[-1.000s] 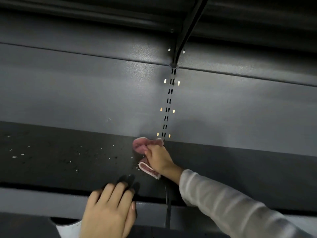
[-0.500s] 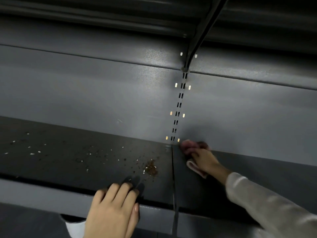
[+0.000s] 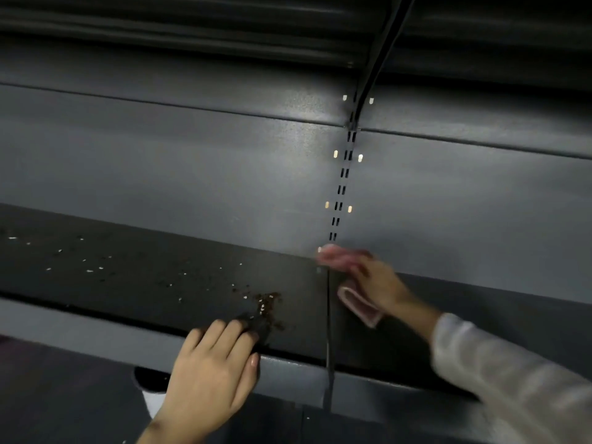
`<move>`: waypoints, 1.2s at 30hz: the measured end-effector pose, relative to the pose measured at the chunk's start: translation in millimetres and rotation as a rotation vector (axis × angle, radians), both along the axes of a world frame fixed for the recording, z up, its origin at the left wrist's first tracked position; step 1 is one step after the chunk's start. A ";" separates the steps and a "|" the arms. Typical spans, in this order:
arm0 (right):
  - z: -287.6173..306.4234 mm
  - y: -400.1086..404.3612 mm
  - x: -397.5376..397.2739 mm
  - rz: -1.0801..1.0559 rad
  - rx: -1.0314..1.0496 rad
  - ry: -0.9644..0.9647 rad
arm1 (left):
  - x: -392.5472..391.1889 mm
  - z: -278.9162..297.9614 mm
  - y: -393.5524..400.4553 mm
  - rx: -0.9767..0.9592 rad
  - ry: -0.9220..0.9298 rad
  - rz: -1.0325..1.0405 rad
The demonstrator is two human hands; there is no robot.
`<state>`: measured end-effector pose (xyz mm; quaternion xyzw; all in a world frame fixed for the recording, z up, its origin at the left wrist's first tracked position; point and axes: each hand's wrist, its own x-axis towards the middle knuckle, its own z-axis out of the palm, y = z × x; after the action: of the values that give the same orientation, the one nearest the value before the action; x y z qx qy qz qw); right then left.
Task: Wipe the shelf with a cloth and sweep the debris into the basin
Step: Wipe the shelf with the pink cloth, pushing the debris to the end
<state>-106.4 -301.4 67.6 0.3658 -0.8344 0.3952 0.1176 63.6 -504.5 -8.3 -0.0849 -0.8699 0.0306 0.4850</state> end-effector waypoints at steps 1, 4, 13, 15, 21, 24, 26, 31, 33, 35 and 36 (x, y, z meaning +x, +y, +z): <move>-2.9 26.1 -6.6 -0.082 0.028 0.024 | 1.6 -0.6 -3.4 0.014 0.006 0.008; -14.9 81.5 -11.4 -0.333 0.426 -0.030 | 5.6 -1.3 -15.3 0.043 0.005 0.027; -31.9 -54.9 61.9 -0.293 0.412 -0.068 | 5.0 0.8 -39.1 0.006 0.024 -0.138; -29.6 -88.8 72.7 -0.268 0.345 -0.084 | 7.0 6.6 -55.4 0.011 0.017 -0.159; -4.2 -110.6 90.9 -0.448 0.149 -0.043 | 12.7 9.6 -104.3 0.018 0.003 -0.222; -0.1 -70.7 92.3 -0.583 0.267 -0.105 | 16.9 7.0 -125.6 0.044 0.011 -0.251; -4.9 -54.8 92.9 -0.686 0.599 -0.209 | 19.8 5.6 -137.5 0.046 0.021 -0.260; -17.6 -106.7 106.1 -0.526 0.601 -0.183 | 24.7 5.8 -161.5 0.063 0.012 -0.267; -22.8 -142.3 107.1 -0.452 0.413 -0.109 | 26.5 5.9 -166.7 0.071 0.008 -0.271; -22.2 -181.9 112.1 -0.435 0.485 -0.106 | 28.4 6.2 -168.1 0.070 0.013 -0.273; -22.8 -198.1 112.5 -0.398 0.481 -0.110 | 29.0 6.2 -167.9 0.069 0.015 -0.276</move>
<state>6.1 -499.6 44.8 0.1909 -0.9642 0.1750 0.0576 92.7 -672.4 -2.0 -0.1867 -0.8470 -0.0654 0.4935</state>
